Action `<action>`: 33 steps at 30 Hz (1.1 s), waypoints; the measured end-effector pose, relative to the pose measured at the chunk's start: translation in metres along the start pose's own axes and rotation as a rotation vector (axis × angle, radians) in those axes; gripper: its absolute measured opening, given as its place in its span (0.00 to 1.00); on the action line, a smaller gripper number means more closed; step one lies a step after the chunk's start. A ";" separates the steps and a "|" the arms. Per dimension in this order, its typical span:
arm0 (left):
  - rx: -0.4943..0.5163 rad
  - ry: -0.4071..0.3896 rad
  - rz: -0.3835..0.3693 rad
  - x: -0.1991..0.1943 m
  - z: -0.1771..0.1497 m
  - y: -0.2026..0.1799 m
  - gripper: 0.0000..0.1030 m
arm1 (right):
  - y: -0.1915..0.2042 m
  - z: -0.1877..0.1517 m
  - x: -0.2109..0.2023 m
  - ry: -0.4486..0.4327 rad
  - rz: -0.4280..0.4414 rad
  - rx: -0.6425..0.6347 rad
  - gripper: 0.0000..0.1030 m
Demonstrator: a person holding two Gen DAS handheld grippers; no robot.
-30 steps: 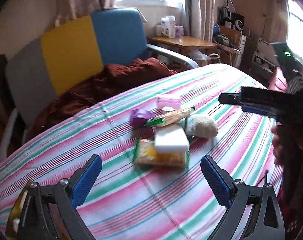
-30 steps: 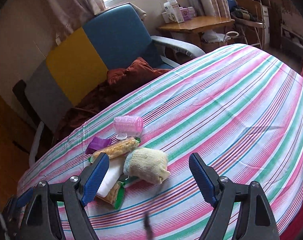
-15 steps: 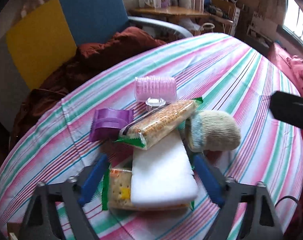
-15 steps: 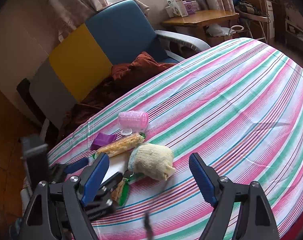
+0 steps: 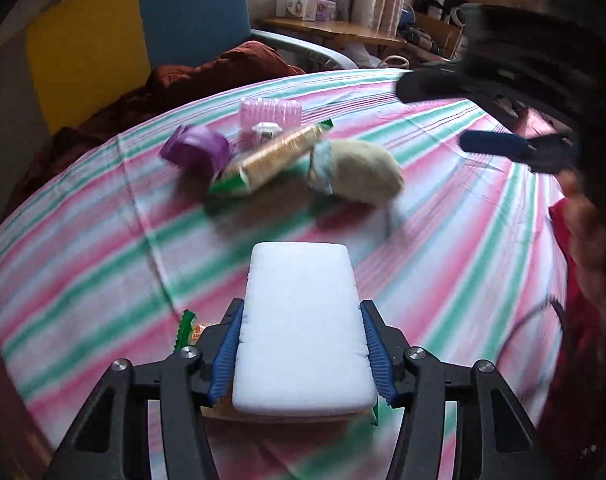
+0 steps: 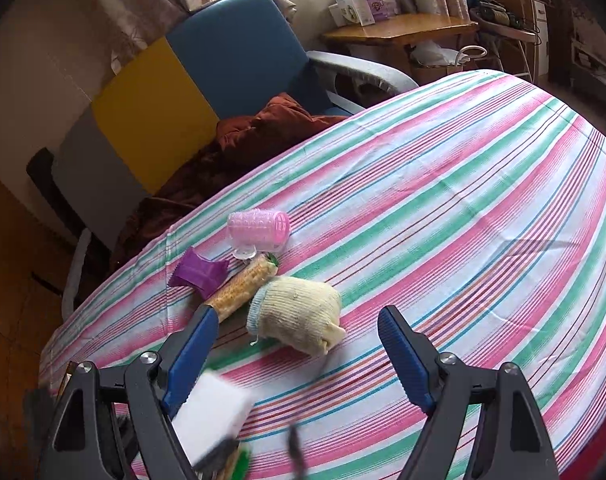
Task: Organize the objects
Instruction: 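Grasp the white sponge block with the left gripper, then grasp the pink hair roller with right gripper while left gripper holds the white block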
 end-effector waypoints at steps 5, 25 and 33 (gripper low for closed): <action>-0.068 -0.039 -0.041 -0.029 -0.026 0.002 0.55 | 0.001 -0.003 0.004 0.017 -0.024 -0.014 0.81; -0.184 -0.214 -0.010 -0.118 -0.056 0.038 0.55 | 0.030 0.017 0.026 0.045 -0.050 -0.072 0.81; -0.232 -0.252 -0.038 -0.133 -0.055 0.056 0.55 | 0.059 0.057 0.082 0.078 -0.129 -0.101 0.81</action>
Point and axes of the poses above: each gripper's, at about its wrist camera, not at the fingertips, and x roughly the way its jaws point, y to its left, z to its top, the point moved 3 cm from there along x, roughly the way its jaws point, and after that the axes turned 5 degrees about -x, right-handed, at the moved point
